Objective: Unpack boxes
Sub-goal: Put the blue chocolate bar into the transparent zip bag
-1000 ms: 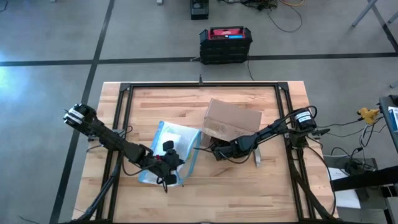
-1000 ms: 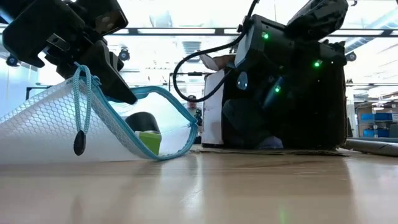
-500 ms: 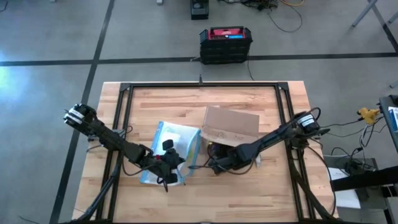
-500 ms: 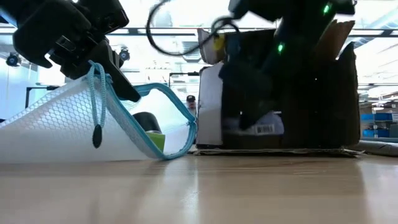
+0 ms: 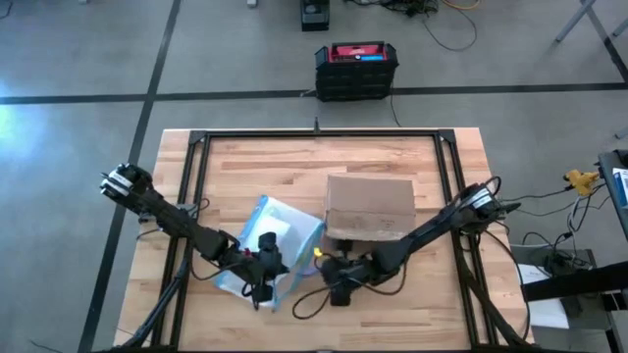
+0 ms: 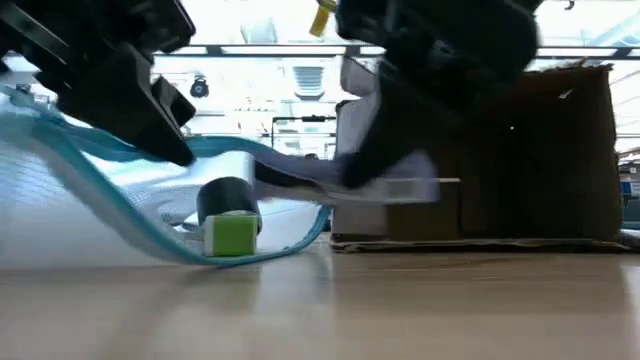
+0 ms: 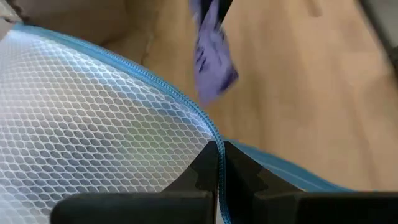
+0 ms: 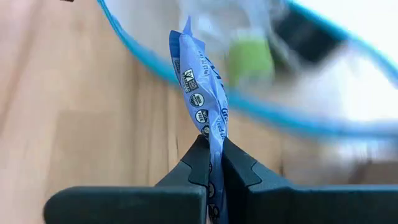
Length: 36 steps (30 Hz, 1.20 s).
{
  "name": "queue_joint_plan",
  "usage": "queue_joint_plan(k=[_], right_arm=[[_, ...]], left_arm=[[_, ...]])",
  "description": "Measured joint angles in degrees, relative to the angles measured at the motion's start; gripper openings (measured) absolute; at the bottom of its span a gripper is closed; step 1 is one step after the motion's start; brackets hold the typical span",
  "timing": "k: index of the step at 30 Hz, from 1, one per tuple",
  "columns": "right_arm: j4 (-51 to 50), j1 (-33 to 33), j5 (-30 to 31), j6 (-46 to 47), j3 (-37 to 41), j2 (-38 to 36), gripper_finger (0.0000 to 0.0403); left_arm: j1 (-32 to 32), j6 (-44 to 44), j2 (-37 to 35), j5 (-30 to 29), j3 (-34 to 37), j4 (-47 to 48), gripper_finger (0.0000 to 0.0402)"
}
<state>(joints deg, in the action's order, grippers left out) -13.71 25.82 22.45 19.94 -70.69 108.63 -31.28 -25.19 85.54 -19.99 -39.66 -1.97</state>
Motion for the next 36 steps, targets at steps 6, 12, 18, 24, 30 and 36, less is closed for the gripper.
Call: queue_joint_plan(k=[6, 12, 18, 24, 30, 36], right_arm=[[7.1, -4.1, -2.6, -19.3, -3.3, 6.8, 0.0000], [8.4, -5.6, -3.1, -31.8, -10.7, 14.1, 0.0000], [15.6, -6.1, 2.1, -45.5, -18.2, 20.4, 0.0000], [19.8, -7.6, 2.1, -54.3, -21.0, 24.1, 0.0017], [17.4, -8.3, -0.5, -47.9, -20.9, 23.5, 0.0074], [12.3, -8.3, -3.5, -36.4, -20.8, 20.1, 0.0139]], left_arm=[[-2.0, -0.3, -0.1, 0.0, -0.1, -4.0, 0.0000], [-2.1, -1.5, -0.1, 0.0, -0.1, -5.1, 0.0000], [-2.1, -1.6, -0.1, 0.0, -0.1, -5.1, 0.0000], [-2.2, -3.9, -0.1, 0.2, -0.1, -2.2, 0.0003], [-2.2, -4.9, -1.0, 0.1, -0.2, 6.0, 0.0043], [-2.2, -6.8, -3.5, 5.0, -0.2, 6.4, 0.0106]])
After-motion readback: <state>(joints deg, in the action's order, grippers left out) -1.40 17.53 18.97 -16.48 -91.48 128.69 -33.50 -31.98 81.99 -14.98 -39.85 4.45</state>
